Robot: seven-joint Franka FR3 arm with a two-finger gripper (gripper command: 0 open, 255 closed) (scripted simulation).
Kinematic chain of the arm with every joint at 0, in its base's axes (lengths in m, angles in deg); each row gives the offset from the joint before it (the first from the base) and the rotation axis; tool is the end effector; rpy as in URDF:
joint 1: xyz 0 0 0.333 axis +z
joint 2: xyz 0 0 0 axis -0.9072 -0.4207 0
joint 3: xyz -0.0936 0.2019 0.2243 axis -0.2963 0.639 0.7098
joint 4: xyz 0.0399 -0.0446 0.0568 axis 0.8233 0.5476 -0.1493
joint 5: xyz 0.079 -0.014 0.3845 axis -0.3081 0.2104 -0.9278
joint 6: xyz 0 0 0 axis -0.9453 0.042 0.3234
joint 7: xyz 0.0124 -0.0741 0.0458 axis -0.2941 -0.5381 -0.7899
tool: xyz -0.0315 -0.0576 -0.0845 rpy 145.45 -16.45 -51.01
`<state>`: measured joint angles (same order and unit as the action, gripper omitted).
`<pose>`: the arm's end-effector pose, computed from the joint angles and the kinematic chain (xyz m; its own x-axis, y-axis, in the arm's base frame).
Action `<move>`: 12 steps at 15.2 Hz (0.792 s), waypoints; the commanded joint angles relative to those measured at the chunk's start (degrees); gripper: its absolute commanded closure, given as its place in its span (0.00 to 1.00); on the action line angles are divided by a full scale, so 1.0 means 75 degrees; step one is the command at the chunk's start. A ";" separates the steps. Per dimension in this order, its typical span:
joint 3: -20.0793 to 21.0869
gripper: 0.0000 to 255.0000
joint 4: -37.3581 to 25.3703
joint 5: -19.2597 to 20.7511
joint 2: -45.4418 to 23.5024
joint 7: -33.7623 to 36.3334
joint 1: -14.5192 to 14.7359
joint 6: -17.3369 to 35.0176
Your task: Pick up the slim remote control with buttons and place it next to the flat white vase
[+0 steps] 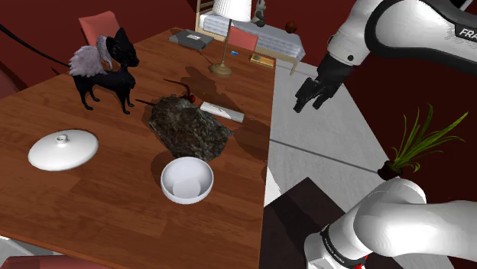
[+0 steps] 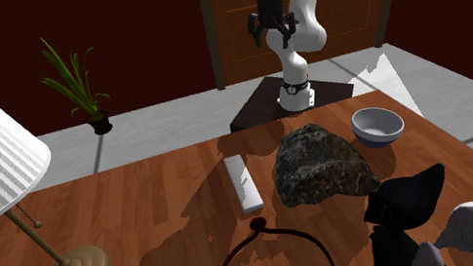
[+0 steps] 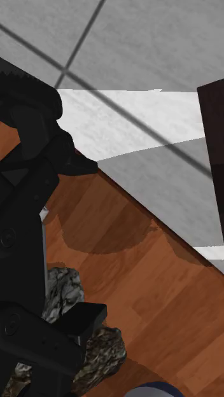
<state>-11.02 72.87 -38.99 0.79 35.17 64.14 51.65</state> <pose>0.3150 0.0072 0.5850 0.9932 -0.0842 0.0801 -0.0817 -0.9961 -0.0343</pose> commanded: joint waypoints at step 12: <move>-0.0542 0.00 -0.1016 0.0219 -0.3206 -0.1822 0.0314 0.1938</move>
<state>-14.81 66.61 -37.35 -20.52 22.79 66.24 64.89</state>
